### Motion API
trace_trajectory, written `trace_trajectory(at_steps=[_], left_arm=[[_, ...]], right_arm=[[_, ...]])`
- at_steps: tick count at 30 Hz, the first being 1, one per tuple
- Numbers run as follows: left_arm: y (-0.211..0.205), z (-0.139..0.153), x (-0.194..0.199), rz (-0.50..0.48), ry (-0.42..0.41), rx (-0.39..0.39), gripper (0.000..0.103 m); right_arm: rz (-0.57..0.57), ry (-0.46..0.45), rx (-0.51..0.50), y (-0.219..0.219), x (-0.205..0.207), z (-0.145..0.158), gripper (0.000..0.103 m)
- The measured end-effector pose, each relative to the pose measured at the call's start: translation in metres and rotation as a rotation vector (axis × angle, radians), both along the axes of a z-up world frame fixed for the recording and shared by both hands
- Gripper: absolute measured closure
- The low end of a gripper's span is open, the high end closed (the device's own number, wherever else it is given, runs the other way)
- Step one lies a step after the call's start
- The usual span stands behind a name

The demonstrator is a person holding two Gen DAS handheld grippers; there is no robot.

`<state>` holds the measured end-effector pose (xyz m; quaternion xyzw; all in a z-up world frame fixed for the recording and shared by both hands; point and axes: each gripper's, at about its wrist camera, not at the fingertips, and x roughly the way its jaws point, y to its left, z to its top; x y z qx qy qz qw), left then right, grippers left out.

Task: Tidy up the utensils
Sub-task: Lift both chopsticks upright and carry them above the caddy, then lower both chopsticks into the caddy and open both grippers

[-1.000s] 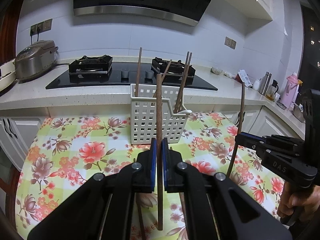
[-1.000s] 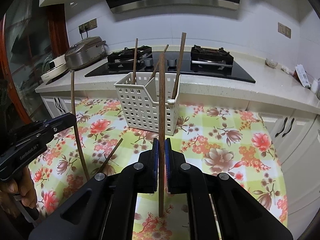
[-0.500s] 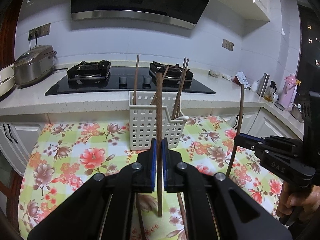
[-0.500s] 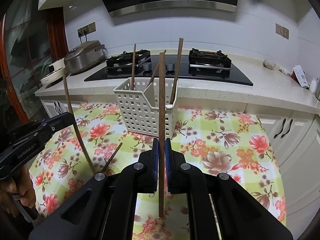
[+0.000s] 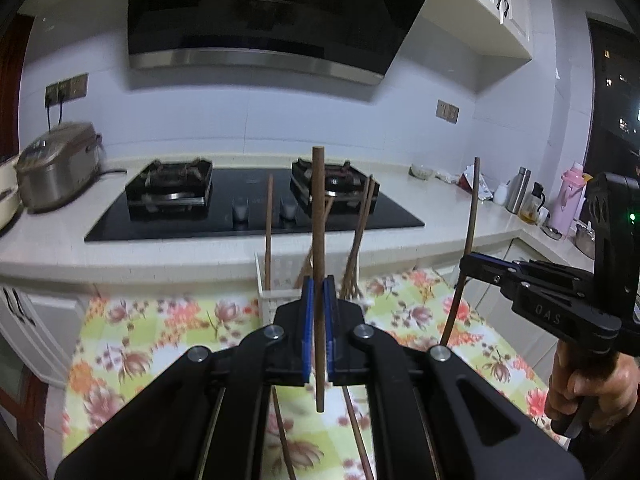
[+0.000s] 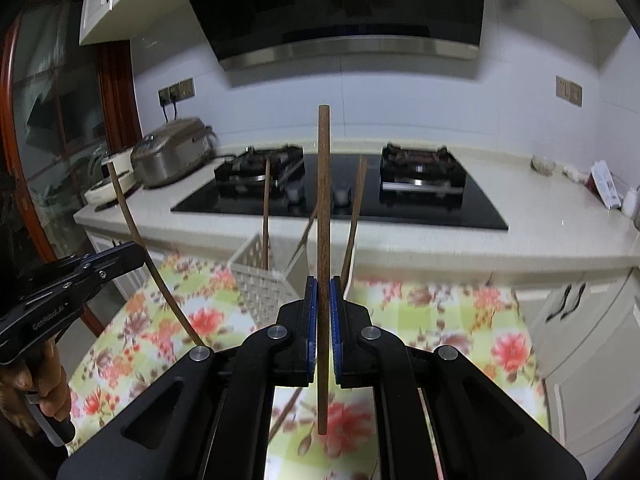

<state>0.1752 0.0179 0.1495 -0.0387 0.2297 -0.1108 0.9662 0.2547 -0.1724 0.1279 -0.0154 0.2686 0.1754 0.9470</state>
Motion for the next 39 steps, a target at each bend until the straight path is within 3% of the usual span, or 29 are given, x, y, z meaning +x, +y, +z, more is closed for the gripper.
trace_trajectory(at_steps=[9,16,25,39], left_arm=[[0.001,0.057,0.033,0.01,-0.069,0.052,0.098],[-0.002,0.079,0.068,0.012,-0.088,0.076,0.098],[0.0,0.076,0.114,0.023,-0.076,0.071,0.098],[0.008,0.036,0.143,0.043,-0.015,0.06,0.098]], right_arm=[[-0.009,-0.056,0.021,0.009,0.035,0.044,0.096],[-0.006,-0.083,0.026,0.023,0.062,0.061,0.096],[-0.007,-0.084,0.02,0.039,0.096,0.06,0.096],[-0.017,-0.04,0.017,0.062,0.129,0.021,0.096]])
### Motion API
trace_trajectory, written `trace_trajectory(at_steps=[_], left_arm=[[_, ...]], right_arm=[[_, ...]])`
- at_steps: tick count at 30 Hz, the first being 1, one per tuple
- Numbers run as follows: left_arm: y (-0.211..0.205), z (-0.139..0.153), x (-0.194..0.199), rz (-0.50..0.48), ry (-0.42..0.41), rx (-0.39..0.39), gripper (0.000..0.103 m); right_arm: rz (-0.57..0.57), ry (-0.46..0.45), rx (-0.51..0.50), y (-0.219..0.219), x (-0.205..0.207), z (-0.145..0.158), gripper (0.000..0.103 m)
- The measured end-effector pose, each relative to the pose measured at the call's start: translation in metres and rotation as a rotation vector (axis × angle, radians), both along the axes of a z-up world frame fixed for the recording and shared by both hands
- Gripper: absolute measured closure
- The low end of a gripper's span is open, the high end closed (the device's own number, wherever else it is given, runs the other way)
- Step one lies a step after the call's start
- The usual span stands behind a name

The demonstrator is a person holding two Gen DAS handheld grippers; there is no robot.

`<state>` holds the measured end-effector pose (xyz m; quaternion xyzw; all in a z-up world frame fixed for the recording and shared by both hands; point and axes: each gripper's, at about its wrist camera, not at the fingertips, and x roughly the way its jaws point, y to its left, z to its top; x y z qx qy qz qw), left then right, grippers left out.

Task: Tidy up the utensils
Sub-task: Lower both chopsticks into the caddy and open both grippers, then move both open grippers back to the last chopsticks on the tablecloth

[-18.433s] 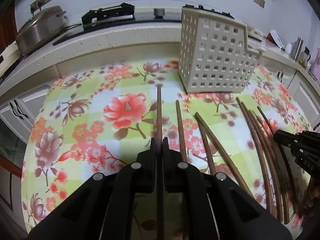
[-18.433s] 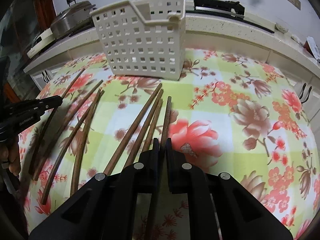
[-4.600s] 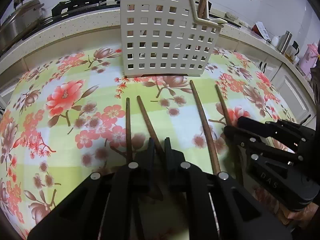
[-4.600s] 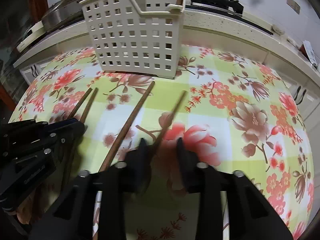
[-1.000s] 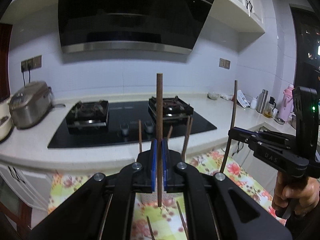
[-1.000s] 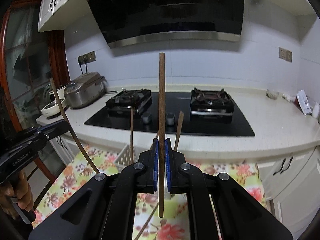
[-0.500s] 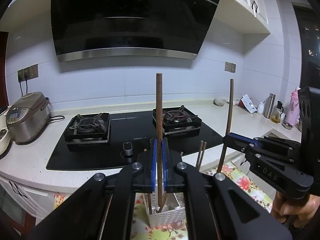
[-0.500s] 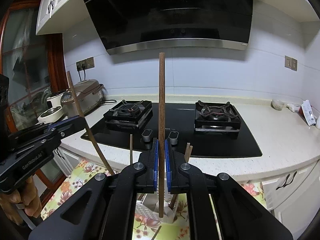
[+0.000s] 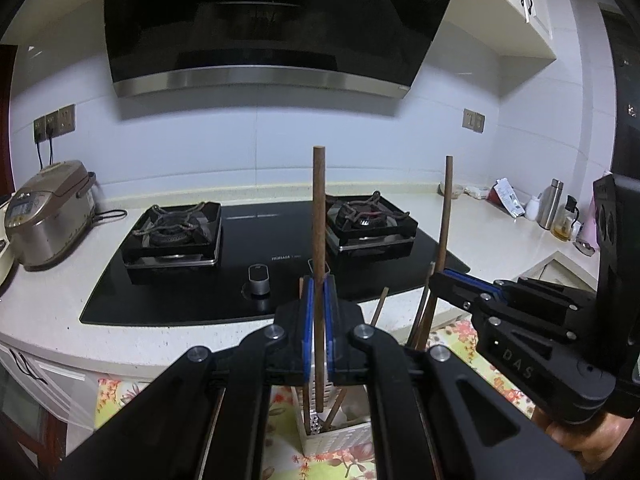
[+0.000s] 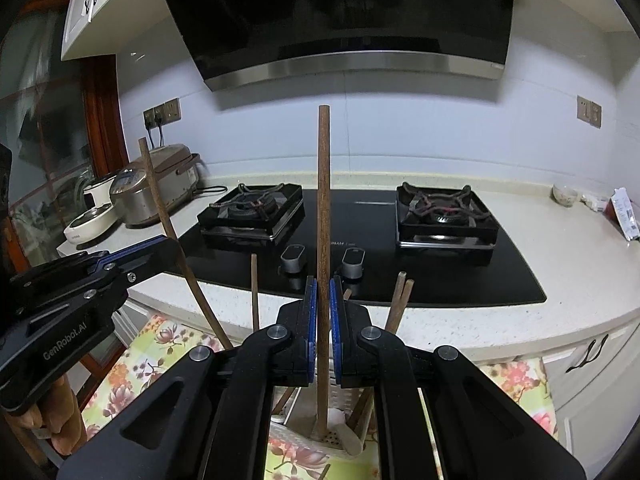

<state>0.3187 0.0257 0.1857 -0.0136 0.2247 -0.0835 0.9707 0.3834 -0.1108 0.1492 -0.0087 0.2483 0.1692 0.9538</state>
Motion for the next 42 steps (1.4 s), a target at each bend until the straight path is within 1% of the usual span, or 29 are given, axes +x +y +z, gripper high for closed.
trace_trajectory(at_steps=[5,12,16,19,21,22,23,24,25,26,32,34,36,38,39,40,41,42], left_arm=[[0.0,-0.015,0.005,0.002,0.03,-0.002,0.098],[-0.004,-0.035,0.013,-0.006,0.074,0.019,0.098],[-0.007,-0.05,0.023,-0.016,0.146,0.032,0.098],[-0.007,-0.06,0.031,-0.019,0.192,0.025,0.097],[-0.004,-0.066,0.035,-0.021,0.207,0.01,0.095],[-0.003,-0.068,0.037,-0.018,0.211,0.011,0.093],[-0.002,-0.069,0.038,-0.014,0.213,0.009,0.09],[-0.002,-0.07,0.038,-0.011,0.214,0.007,0.085],[0.0,-0.071,0.038,-0.01,0.213,0.003,0.083],[-0.001,-0.07,0.037,-0.01,0.211,0.003,0.083],[0.003,-0.066,0.021,-0.003,0.186,-0.006,0.082],[0.005,-0.063,0.009,-0.007,0.172,-0.019,0.08],[0.008,-0.063,-0.004,-0.005,0.157,-0.028,0.067],[0.013,-0.065,-0.024,-0.008,0.144,-0.04,0.062],[0.014,-0.067,-0.031,-0.007,0.143,-0.045,0.06],[0.016,-0.073,-0.043,-0.003,0.147,-0.056,0.058],[0.017,-0.079,-0.051,-0.003,0.153,-0.06,0.054],[0.017,-0.085,-0.058,-0.003,0.158,-0.059,0.052]], right_arm=[[-0.007,0.013,0.0,0.007,0.005,-0.014,0.096],[-0.003,0.063,-0.01,0.014,0.014,-0.038,0.096],[0.007,0.114,-0.02,0.017,0.019,-0.05,0.095],[-0.005,0.127,-0.023,0.016,0.021,-0.054,0.095],[-0.005,0.132,-0.026,0.015,0.02,-0.055,0.092],[-0.008,0.132,-0.035,0.015,0.02,-0.055,0.088],[-0.01,0.131,-0.039,0.014,0.02,-0.055,0.084],[-0.014,0.126,-0.039,0.013,0.019,-0.054,0.073],[-0.021,0.114,-0.039,0.011,0.016,-0.052,0.061],[-0.025,0.101,-0.042,0.01,0.014,-0.049,0.059],[-0.05,0.044,-0.05,-0.006,-0.011,-0.03,0.058],[-0.06,0.03,-0.05,-0.016,-0.024,-0.028,0.052],[-0.074,0.021,-0.05,-0.027,-0.036,-0.03,0.048],[-0.087,0.032,-0.04,-0.04,-0.049,-0.038,0.044],[-0.087,0.048,-0.032,-0.045,-0.056,-0.045,0.04],[-0.089,0.067,-0.028,-0.05,-0.063,-0.054,0.036],[-0.095,0.08,-0.029,-0.054,-0.067,-0.062,0.034],[-0.106,0.108,-0.034,-0.057,-0.075,-0.077,0.031]])
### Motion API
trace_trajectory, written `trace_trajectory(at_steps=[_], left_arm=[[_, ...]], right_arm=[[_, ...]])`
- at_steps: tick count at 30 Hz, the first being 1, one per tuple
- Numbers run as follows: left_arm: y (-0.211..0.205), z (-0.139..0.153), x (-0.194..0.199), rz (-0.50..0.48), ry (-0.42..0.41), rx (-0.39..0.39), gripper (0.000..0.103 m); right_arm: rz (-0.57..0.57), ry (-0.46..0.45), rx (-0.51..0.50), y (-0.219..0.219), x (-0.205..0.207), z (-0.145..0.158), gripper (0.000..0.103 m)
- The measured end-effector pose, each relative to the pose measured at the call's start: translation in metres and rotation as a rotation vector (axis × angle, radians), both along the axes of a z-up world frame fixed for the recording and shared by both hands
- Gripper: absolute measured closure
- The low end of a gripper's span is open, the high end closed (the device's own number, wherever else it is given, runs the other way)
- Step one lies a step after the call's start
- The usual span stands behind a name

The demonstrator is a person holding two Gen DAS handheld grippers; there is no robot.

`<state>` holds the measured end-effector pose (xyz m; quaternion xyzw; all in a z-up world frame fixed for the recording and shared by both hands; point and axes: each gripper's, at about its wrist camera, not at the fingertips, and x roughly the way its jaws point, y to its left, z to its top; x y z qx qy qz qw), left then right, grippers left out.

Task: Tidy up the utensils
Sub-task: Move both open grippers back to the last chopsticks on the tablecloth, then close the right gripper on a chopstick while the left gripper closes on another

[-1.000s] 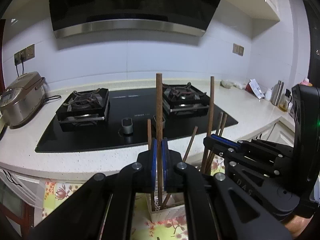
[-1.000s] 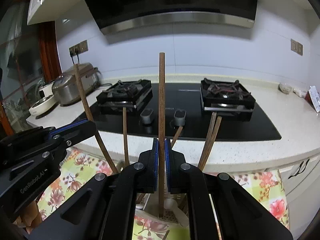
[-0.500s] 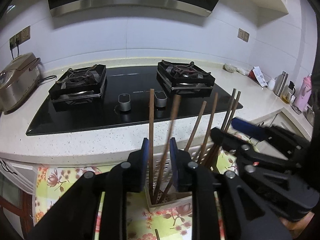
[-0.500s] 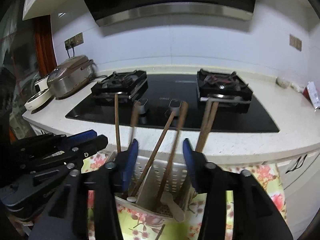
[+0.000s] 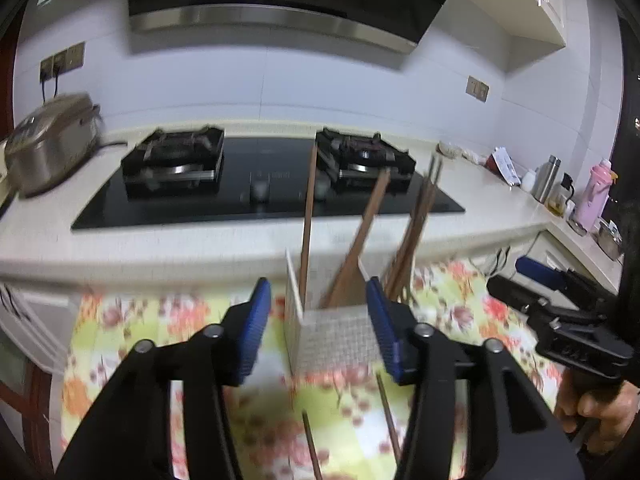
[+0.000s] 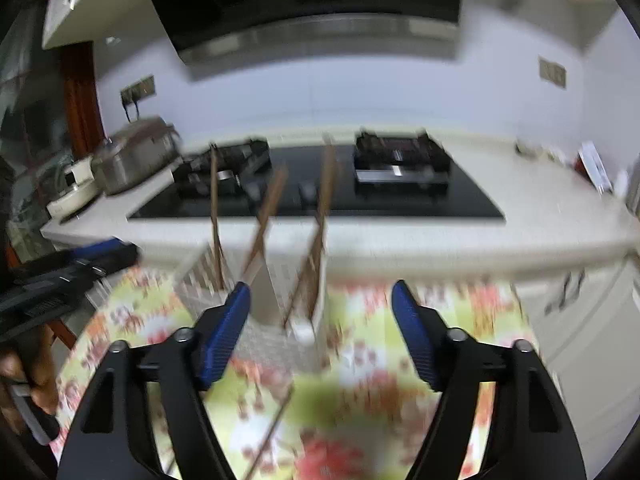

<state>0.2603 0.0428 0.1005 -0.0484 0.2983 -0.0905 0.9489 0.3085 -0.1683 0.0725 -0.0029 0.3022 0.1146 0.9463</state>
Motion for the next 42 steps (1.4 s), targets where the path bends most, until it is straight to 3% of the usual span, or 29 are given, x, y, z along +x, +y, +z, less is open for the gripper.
trace_trajectory(at_steps=[7,11,14,17,21,29,36,42], left_arm=[[-0.006,-0.087,-0.054,0.024,0.148,0.041,0.051],[-0.013,-0.131,-0.067,0.01,0.247,0.063,0.051],[-0.018,-0.147,-0.068,0.011,0.279,0.087,0.053],[-0.025,-0.153,-0.066,0.006,0.29,0.133,0.055],[-0.029,-0.164,-0.061,-0.002,0.32,0.155,0.069],[-0.033,-0.171,-0.052,0.003,0.339,0.18,0.07],[-0.03,-0.171,-0.047,0.021,0.331,0.217,0.092],[-0.02,-0.17,-0.046,0.031,0.338,0.203,0.097]], right_arm=[[0.01,0.246,0.019,-0.002,-0.032,-0.1,0.029],[0.027,0.306,0.007,0.009,-0.04,-0.126,0.029],[0.044,0.32,-0.029,0.024,-0.04,-0.133,0.029],[0.054,0.333,-0.047,0.036,-0.039,-0.138,0.029],[0.035,0.344,-0.071,0.039,-0.032,-0.148,0.029],[0.033,0.339,-0.11,0.046,-0.021,-0.154,0.029],[0.042,0.34,-0.153,0.054,-0.019,-0.161,0.033],[0.108,0.324,-0.168,0.061,-0.023,-0.159,0.059]])
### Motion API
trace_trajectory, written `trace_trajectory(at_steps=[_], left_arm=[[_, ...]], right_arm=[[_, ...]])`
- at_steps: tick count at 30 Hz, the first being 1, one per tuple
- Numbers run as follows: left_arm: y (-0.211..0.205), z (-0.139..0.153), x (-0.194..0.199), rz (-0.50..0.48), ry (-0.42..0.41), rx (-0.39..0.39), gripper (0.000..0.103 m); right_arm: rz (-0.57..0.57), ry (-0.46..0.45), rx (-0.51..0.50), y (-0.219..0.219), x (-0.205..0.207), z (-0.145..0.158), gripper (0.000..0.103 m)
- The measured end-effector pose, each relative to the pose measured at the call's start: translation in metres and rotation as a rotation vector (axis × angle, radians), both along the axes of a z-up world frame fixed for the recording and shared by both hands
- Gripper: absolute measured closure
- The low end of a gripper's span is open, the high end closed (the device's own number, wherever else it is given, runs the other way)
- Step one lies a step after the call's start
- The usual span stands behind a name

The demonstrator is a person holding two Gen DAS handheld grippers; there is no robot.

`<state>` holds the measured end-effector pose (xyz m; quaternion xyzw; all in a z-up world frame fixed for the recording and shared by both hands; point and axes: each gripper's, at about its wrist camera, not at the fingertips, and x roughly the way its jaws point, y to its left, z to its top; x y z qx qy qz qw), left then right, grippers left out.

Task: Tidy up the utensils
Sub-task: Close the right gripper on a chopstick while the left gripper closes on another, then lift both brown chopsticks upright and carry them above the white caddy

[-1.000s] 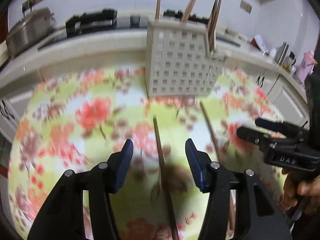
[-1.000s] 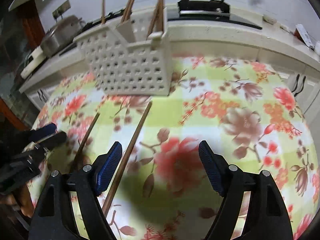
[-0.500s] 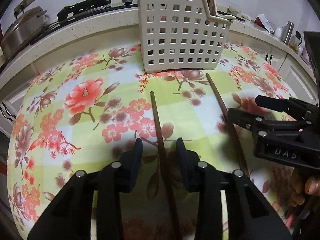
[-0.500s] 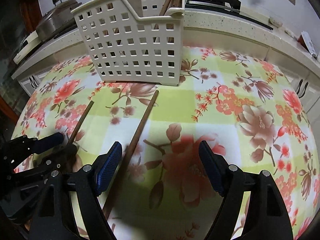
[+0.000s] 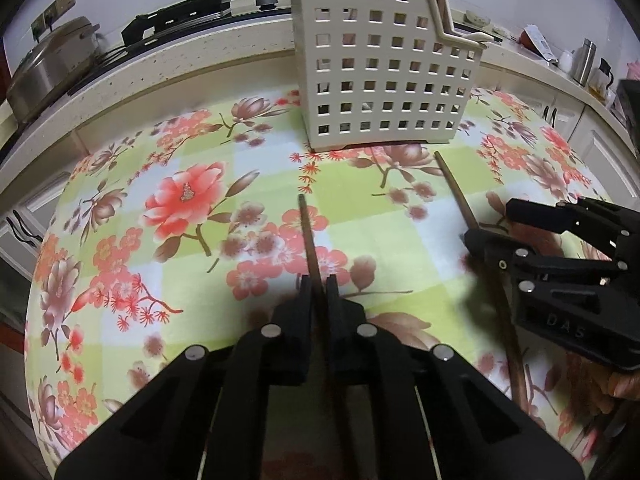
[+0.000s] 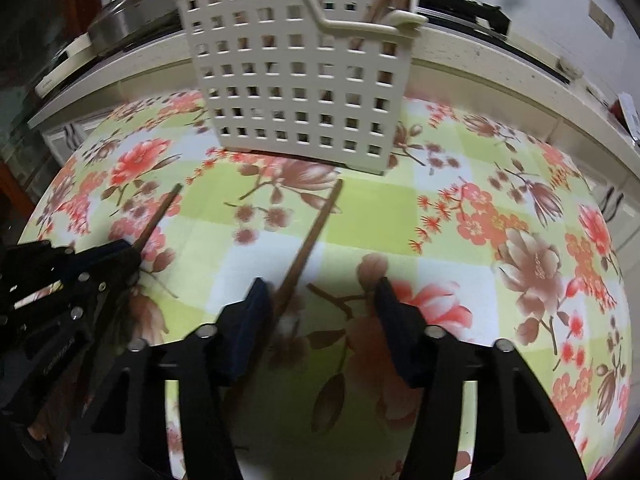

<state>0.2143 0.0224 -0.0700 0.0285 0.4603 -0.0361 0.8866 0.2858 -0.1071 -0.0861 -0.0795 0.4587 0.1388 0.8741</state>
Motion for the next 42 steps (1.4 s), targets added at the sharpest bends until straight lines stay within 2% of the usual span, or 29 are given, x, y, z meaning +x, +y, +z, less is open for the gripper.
trace_trajectory(at_steps=[4,6,19,36,42], left_arm=[[0.006,0.0,-0.002,0.009,0.005,-0.022,0.097],[0.008,0.0,-0.002,0.017,0.004,-0.026,0.097],[0.018,0.01,-0.009,0.037,-0.013,-0.056,0.097],[0.024,0.044,-0.029,0.052,-0.1,-0.094,0.097],[0.026,0.066,-0.041,0.051,-0.158,-0.119,0.097]], right_arm=[[0.053,-0.005,-0.002,0.007,-0.006,0.001,0.08],[0.061,-0.004,0.003,0.008,-0.008,0.001,0.086],[0.078,0.004,0.049,-0.006,-0.012,0.007,0.095],[0.094,-0.071,0.106,-0.015,-0.033,0.057,0.095],[0.088,-0.104,0.123,-0.022,-0.041,0.073,0.095]])
